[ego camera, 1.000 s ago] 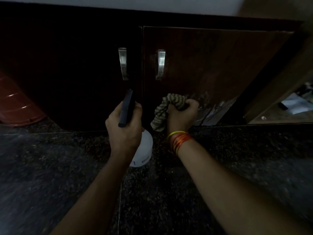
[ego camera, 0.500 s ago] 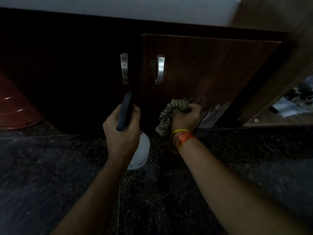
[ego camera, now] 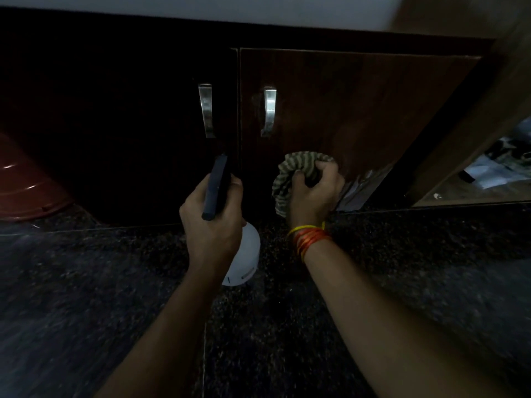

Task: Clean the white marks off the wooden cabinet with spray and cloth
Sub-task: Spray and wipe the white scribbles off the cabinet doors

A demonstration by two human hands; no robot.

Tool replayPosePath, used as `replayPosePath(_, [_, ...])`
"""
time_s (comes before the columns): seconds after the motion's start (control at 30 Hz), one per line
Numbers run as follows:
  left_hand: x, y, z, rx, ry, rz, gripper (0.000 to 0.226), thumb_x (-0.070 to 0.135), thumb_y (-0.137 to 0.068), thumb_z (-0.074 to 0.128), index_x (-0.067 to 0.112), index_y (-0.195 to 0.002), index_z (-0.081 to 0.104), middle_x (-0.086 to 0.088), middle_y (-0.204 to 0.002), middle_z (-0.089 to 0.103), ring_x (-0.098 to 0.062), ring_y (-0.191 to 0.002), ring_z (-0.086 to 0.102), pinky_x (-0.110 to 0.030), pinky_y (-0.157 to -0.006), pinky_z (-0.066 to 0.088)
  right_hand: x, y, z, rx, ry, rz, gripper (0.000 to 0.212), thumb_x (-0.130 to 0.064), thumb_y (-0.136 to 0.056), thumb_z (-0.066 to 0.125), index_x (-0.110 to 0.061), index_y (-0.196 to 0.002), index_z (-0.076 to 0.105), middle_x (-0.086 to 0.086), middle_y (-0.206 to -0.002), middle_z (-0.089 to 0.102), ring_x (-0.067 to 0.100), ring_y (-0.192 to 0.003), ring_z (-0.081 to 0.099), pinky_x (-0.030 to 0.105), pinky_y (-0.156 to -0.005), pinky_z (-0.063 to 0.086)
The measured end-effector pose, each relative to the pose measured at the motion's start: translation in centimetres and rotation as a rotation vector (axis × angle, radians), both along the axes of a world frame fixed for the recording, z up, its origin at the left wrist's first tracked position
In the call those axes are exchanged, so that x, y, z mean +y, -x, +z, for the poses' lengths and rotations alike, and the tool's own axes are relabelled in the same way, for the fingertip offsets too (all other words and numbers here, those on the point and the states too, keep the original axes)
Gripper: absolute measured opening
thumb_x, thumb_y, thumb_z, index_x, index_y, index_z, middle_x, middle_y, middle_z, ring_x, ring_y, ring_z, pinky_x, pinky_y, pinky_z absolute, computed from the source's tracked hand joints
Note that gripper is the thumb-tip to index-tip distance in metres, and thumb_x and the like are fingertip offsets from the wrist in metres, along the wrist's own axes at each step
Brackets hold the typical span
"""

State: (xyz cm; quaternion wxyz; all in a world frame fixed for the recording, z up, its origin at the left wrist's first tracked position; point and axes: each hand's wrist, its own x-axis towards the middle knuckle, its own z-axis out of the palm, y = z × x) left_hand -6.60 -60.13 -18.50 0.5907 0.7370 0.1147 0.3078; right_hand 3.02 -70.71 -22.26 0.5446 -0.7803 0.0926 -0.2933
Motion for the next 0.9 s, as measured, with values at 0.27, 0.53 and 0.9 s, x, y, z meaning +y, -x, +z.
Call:
replayPosePath(0.27, [1.1, 0.3, -1.1, 0.051, 0.000, 0.031, 0.020, 0.029, -0.092, 0.055, 0.020, -0.074, 0.056, -0.030, -0.071, 0.056, -0.038, -0.053, 0.052, -0.041, -0.050, 0.047, 1.4, -0.3, -6.3, 0.280, -0.070, 0.029, 0.026, 0.008, -0.070, 0.063, -0.001, -0.093, 0.054, 0.024, -0.113, 0.047, 0.030, -0.092, 0.051, 0.036, -0.086, 0.044])
replayPosePath(0.53, [2.0, 0.5, -1.7, 0.091, -0.041, 0.037, 0.019, 0.031, -0.092, 0.057, 0.036, -0.074, 0.055, -0.014, -0.063, 0.055, -0.028, -0.054, 0.054, -0.047, -0.054, 0.043, 3.2, -0.2, -9.1, 0.482, -0.159, 0.033, 0.028, 0.004, -0.070, 0.059, 0.012, -0.097, 0.058, 0.031, -0.111, 0.052, 0.041, -0.098, 0.054, 0.035, -0.086, 0.038])
replayPosePath(0.9, [1.2, -0.7, -1.6, 0.061, 0.009, 0.025, 0.030, 0.025, -0.094, 0.054, -0.002, -0.081, 0.059, -0.027, -0.058, 0.050, -0.034, -0.049, 0.051, -0.036, -0.047, 0.044, -3.8, -4.1, -13.9, 0.626, -0.289, -0.009, 0.031, -0.002, -0.078, 0.057, -0.027, -0.088, 0.042, 0.017, -0.107, 0.057, 0.034, -0.094, 0.060, 0.051, -0.089, 0.050])
